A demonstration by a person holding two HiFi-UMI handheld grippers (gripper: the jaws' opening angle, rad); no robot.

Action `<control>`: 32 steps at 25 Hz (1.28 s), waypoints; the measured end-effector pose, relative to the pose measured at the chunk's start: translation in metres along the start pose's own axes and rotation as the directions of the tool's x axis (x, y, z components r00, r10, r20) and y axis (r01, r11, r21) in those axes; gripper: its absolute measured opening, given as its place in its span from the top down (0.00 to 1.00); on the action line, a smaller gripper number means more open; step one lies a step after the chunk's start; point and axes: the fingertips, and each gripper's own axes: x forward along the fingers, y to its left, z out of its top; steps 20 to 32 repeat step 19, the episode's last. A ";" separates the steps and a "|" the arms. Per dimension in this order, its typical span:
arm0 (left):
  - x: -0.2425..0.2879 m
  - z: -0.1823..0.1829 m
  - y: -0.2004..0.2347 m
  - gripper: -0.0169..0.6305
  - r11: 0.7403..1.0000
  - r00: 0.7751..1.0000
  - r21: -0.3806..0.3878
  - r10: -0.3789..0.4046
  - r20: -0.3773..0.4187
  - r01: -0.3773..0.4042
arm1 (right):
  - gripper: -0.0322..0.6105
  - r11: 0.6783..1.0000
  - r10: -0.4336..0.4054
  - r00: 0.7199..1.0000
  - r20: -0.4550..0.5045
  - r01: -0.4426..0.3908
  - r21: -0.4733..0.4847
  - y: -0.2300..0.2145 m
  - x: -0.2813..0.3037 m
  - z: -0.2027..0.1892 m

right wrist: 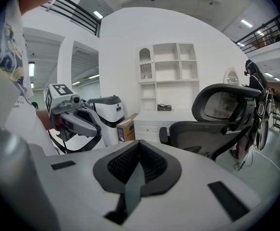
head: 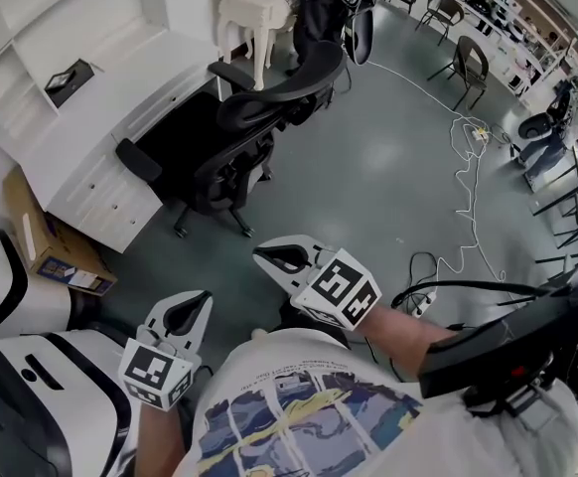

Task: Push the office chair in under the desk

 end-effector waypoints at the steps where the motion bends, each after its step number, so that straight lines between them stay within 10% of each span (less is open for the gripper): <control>1: 0.000 0.000 0.000 0.95 1.000 1.000 0.001 -0.001 -0.002 0.001 | 0.91 1.000 0.000 1.000 0.001 0.000 0.000 0.000 0.000 0.000; 32: 0.008 -0.004 -0.013 0.95 1.000 1.000 -0.010 -0.010 -0.029 0.010 | 0.91 1.000 0.021 1.000 -0.004 -0.021 0.014 0.002 -0.006 -0.011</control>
